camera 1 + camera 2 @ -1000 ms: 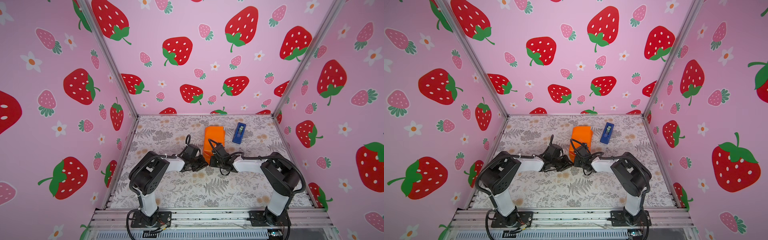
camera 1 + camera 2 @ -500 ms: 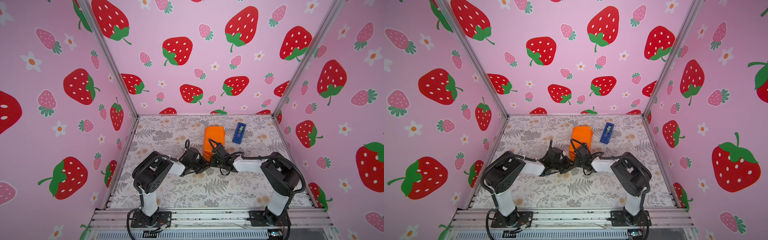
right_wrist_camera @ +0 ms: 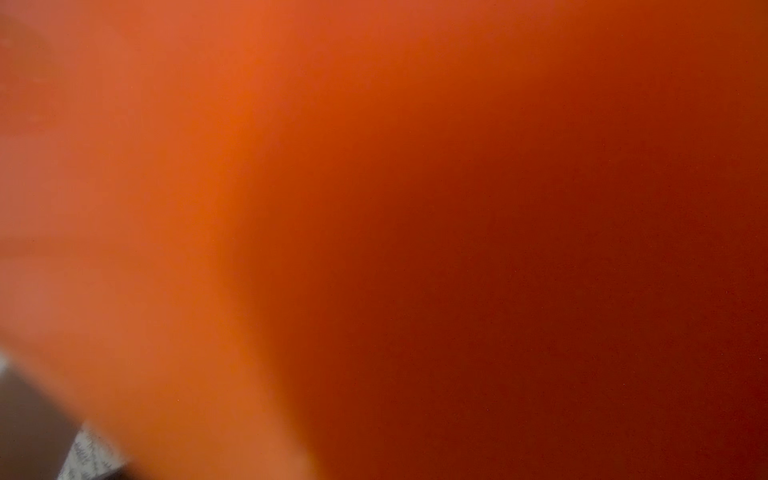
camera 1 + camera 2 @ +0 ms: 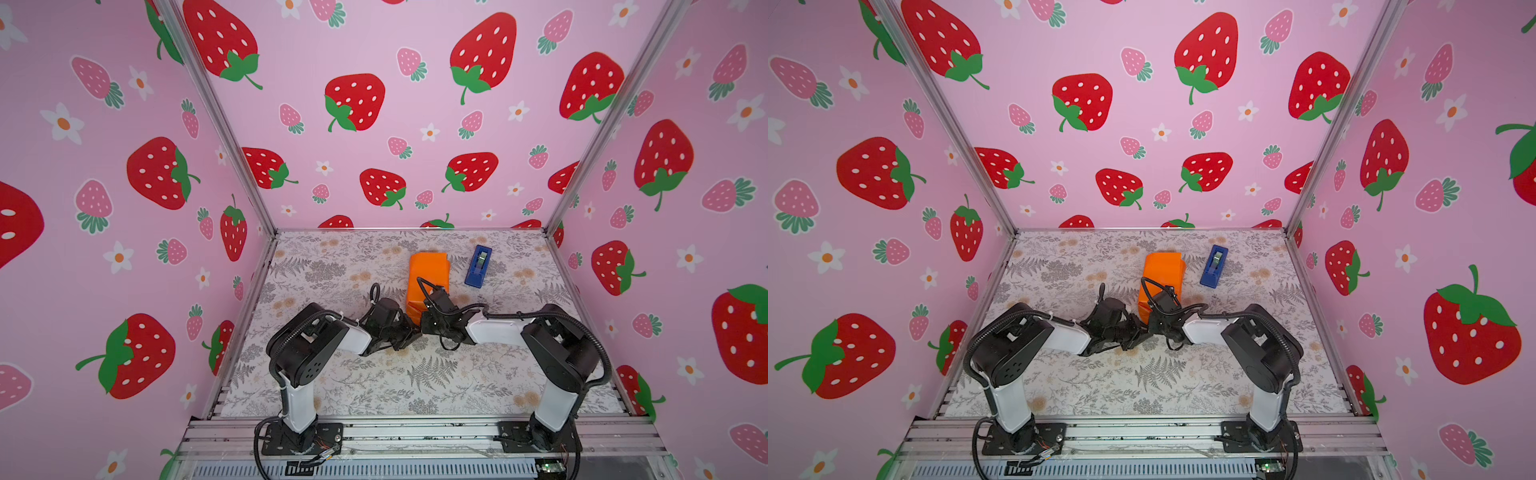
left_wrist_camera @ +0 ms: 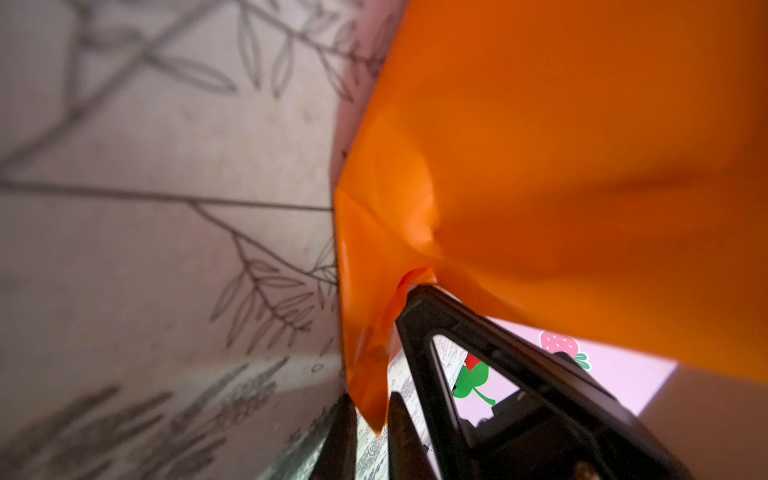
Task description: Wrap the gift box in paper
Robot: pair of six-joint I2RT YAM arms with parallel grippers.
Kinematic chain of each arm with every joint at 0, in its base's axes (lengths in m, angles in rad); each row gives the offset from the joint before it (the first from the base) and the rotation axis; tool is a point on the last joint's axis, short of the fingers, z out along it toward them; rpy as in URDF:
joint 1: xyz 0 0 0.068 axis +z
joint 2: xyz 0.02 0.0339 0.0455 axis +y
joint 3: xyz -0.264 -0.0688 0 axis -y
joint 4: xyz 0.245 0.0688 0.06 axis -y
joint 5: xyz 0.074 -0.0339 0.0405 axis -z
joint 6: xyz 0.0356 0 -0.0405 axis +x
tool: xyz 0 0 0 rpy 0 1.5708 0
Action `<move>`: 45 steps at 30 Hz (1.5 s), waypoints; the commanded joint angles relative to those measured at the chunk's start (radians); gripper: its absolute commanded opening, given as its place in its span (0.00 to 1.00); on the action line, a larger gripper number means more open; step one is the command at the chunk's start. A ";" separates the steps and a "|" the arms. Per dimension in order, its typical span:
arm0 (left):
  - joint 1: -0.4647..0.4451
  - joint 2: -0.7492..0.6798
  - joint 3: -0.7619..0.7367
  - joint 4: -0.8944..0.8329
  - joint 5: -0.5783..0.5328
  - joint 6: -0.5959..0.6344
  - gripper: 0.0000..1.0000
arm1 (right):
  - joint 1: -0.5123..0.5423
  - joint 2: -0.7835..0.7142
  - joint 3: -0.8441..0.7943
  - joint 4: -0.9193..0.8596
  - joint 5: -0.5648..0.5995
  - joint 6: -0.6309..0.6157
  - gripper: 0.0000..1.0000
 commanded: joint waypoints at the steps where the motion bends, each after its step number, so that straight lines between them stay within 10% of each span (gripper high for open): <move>1: -0.001 0.047 0.024 -0.058 -0.032 -0.015 0.17 | -0.004 -0.016 -0.012 -0.018 0.000 0.018 0.00; 21: 0.001 0.009 0.037 -0.059 -0.030 -0.008 0.00 | -0.035 -0.335 -0.167 -0.035 -0.114 0.124 0.04; 26: 0.000 -0.023 0.042 -0.058 -0.027 -0.016 0.00 | -0.115 -0.412 -0.340 0.166 -0.320 0.262 0.09; 35: -0.003 -0.064 0.063 -0.068 -0.020 -0.029 0.00 | -0.173 -0.376 -0.499 0.540 -0.502 0.534 0.48; 45: -0.015 -0.091 0.058 -0.053 -0.017 -0.055 0.00 | -0.172 -0.219 -0.510 0.767 -0.577 0.730 0.50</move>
